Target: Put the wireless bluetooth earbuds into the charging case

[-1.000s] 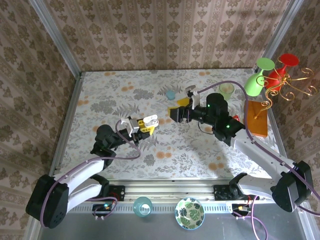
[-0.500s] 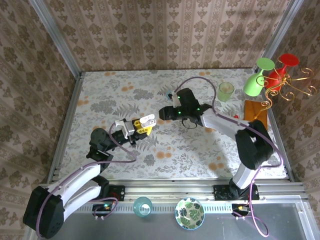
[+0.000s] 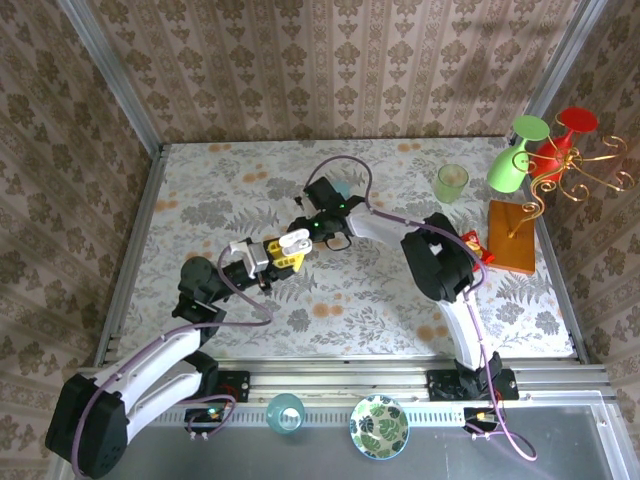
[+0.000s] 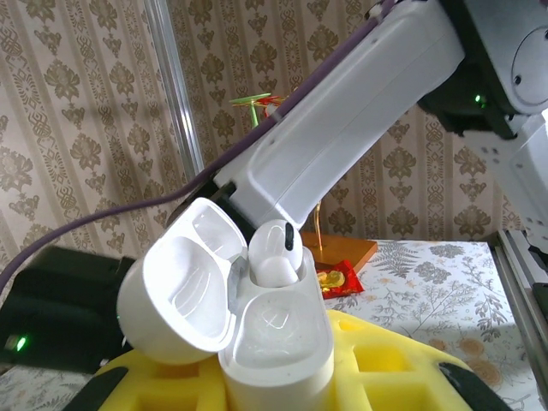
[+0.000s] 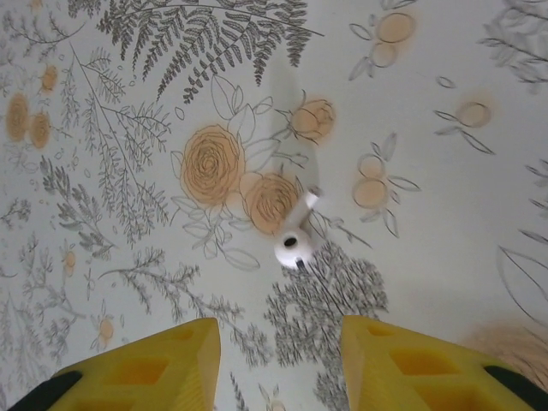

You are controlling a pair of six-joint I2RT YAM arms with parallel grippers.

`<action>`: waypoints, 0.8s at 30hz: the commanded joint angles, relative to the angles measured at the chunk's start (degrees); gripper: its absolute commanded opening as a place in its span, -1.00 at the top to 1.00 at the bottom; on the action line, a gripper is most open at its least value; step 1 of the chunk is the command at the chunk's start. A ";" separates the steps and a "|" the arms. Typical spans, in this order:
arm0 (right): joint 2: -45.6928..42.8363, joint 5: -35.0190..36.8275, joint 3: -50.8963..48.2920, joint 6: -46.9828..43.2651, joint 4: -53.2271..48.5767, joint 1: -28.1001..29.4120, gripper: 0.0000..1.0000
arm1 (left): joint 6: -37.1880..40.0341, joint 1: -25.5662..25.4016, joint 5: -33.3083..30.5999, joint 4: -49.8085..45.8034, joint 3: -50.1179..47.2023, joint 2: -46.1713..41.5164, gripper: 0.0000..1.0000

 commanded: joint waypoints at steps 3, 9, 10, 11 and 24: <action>6.14 -0.02 7.21 -0.47 -5.34 0.41 0.28 | -0.41 0.02 1.02 0.58 -0.29 -1.18 0.91; 11.02 -0.04 13.06 -0.19 -8.60 0.38 0.38 | -0.40 -0.04 0.85 0.51 -0.58 -1.51 0.91; 11.26 0.03 13.34 -0.19 -8.71 0.36 0.40 | -0.46 -0.04 0.81 0.43 -0.64 -1.67 0.91; 11.32 0.15 13.37 -0.22 -8.79 0.39 0.42 | -0.48 -0.04 0.64 0.38 -0.75 -1.85 0.92; 3.22 1.72 4.82 -1.51 -6.54 -0.88 0.56 | 0.17 -0.04 0.11 -0.72 -0.95 -2.44 0.91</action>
